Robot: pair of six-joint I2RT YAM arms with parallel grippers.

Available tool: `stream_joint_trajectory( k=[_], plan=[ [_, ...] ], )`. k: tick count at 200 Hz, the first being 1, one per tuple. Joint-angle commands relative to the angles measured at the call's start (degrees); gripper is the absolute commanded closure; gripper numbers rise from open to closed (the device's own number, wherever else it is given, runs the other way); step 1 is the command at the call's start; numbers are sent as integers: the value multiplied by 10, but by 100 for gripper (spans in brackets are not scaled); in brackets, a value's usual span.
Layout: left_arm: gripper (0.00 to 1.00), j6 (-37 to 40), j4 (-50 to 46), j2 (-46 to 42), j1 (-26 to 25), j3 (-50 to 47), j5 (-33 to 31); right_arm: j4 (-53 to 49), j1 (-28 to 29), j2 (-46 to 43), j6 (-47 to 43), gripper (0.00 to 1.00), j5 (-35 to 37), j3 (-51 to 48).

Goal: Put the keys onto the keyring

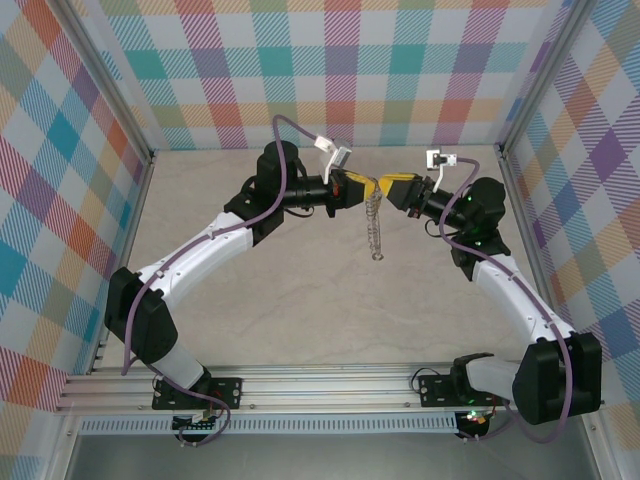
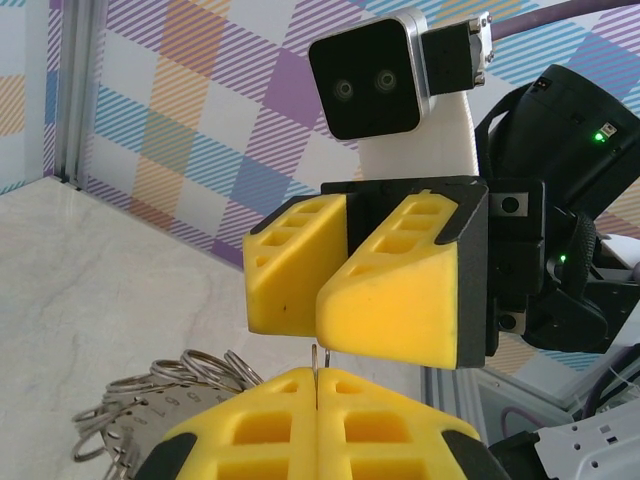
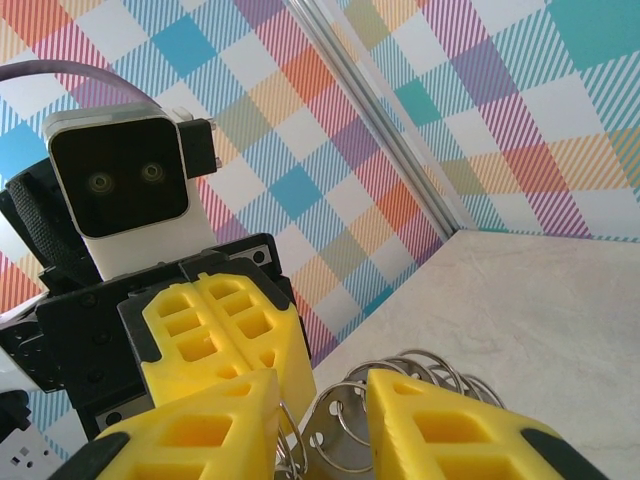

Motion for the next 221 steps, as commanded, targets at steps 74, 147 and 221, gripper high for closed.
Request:
stream_joint_trajectory(
  k=[74,147,221],
  plan=[
    [100,-4,35,-8,1,30,8,41,0,-18,17,65,-14,-18],
    [100,-3,34,-10,2,28,10,45,1,-13,23,75,-9,-16],
    [100,-6,36,-12,2,28,12,78,1,14,46,75,-35,-8]
  ],
)
